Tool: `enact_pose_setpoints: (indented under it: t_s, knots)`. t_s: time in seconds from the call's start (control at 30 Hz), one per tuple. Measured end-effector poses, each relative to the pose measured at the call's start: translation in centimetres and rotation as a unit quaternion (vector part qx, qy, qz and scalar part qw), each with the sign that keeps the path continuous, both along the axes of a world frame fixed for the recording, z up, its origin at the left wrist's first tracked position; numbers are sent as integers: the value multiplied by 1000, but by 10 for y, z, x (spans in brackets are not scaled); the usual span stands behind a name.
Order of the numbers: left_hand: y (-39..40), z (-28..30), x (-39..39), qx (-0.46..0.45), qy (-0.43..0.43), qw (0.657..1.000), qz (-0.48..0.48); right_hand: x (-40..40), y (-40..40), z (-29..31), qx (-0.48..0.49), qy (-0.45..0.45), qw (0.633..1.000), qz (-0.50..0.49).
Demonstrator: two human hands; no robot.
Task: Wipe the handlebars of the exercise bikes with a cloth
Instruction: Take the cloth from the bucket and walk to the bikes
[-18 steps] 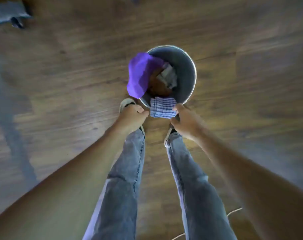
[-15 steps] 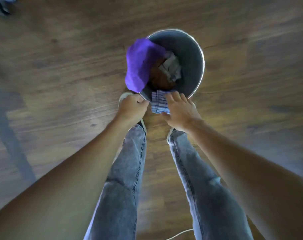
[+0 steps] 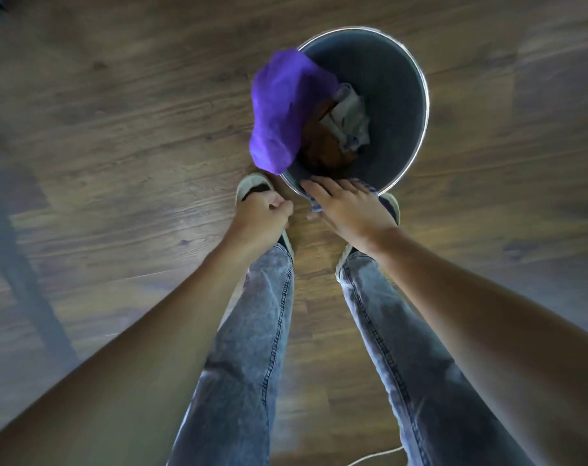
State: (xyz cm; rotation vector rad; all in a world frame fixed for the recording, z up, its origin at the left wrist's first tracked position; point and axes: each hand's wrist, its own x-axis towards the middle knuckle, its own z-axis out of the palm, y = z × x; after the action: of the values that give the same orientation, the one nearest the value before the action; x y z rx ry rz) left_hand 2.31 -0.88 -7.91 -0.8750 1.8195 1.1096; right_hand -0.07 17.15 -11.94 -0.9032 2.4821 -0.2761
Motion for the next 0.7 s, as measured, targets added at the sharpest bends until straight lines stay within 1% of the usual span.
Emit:
enact_pose_setpoints:
  t_s: [0.13, 0.27, 0.37, 0.47, 0.6, 0.7]
  knots:
    - [3, 16, -12, -15, 13, 1000, -2, -2, 7, 18, -36, -5, 999, -28]
    - [0, 50, -22, -14, 27, 1000, -5, -15, 13, 67, -31, 37, 999, -11]
    - [-5, 90, -30, -17, 29, 999, -28, -30, 21, 125, -21, 84, 996, -7]
    - [-3, 143, -43, -10, 29, 998, -46, -47, 31, 191, -33, 119, 992, -31]
    - [12, 231, -73, 5, 67, 995, -69, -66, 40, 292, -56, 159, 982, -88]
    - [28, 312, -97, 22, 114, 991, -73, -74, 44, 379, -68, 179, 972, -138]
